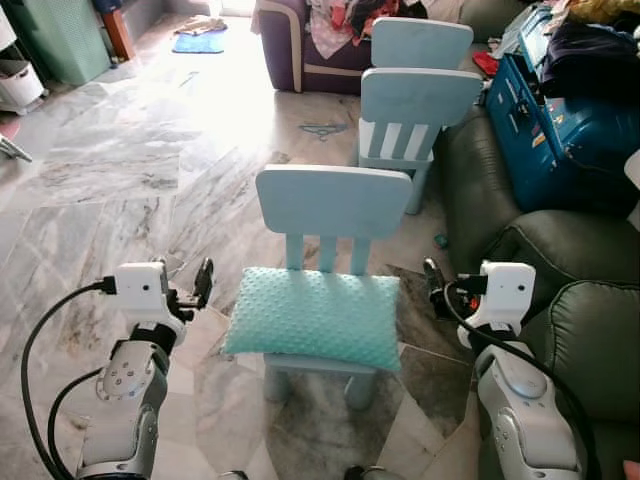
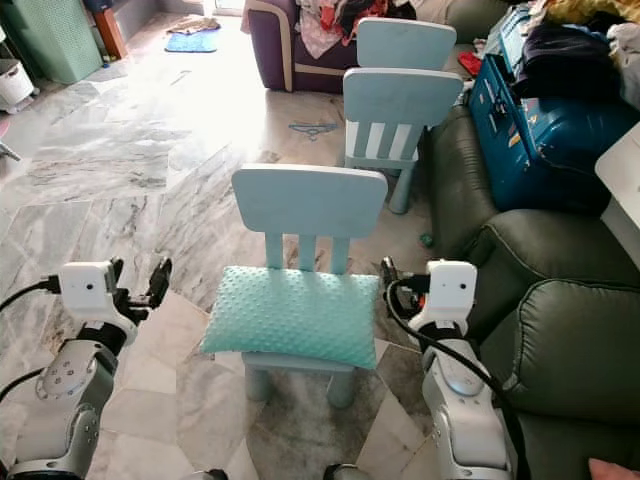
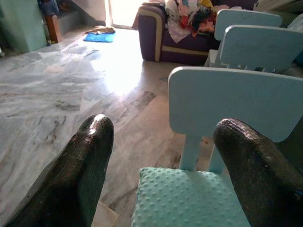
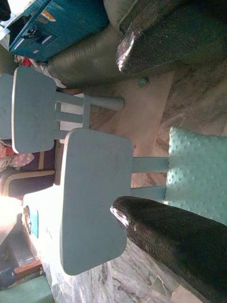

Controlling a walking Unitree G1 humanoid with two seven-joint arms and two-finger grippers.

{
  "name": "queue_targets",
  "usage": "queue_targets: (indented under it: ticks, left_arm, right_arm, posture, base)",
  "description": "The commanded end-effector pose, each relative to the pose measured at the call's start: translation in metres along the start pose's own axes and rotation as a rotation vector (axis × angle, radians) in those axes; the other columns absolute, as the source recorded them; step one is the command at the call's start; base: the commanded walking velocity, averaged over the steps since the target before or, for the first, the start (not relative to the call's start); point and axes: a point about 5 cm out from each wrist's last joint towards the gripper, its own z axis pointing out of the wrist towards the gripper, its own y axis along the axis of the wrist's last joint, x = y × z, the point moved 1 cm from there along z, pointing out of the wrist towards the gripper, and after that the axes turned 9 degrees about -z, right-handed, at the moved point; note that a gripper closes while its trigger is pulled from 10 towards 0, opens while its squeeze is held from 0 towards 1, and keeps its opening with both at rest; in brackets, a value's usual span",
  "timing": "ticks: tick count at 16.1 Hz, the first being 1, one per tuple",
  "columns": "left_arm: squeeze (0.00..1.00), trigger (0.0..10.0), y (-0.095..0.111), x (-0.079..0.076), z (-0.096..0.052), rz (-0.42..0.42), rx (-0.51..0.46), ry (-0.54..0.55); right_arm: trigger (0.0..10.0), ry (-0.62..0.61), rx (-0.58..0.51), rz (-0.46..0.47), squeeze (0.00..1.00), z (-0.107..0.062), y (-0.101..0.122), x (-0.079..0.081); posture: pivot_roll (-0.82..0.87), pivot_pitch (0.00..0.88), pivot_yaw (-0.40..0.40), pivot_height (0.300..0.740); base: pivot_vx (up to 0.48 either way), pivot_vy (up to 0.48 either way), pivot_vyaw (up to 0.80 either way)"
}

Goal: Move the pillow to the sofa

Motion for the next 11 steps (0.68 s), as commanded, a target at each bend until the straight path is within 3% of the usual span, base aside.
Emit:
queue_targets:
  ticks: [1, 11]
  left_arm:
    - [0.00, 10.0, -0.0006, 0.0007, -0.0029, 0.004, 0.000, 0.007]
    - [0.00, 10.0, -0.0058, -0.0033, -0.0019, -0.005, 0.028, -0.007]
  right_arm:
    - [10.0, 0.003, -0.011, -0.003, 0.00, 0.0011, 0.0013, 0.0015]
    - [10.0, 0.005, -0.019, -0.006, 0.00, 0.0010, 0.0029, 0.0033]
  posture:
    - [-0.06, 0.137, -0.024, 0.740]
    - [-0.06, 0.139, -0.020, 0.740]
  base:
    - [0.000, 0.000, 0.00]
    - [0.000, 0.000, 0.00]
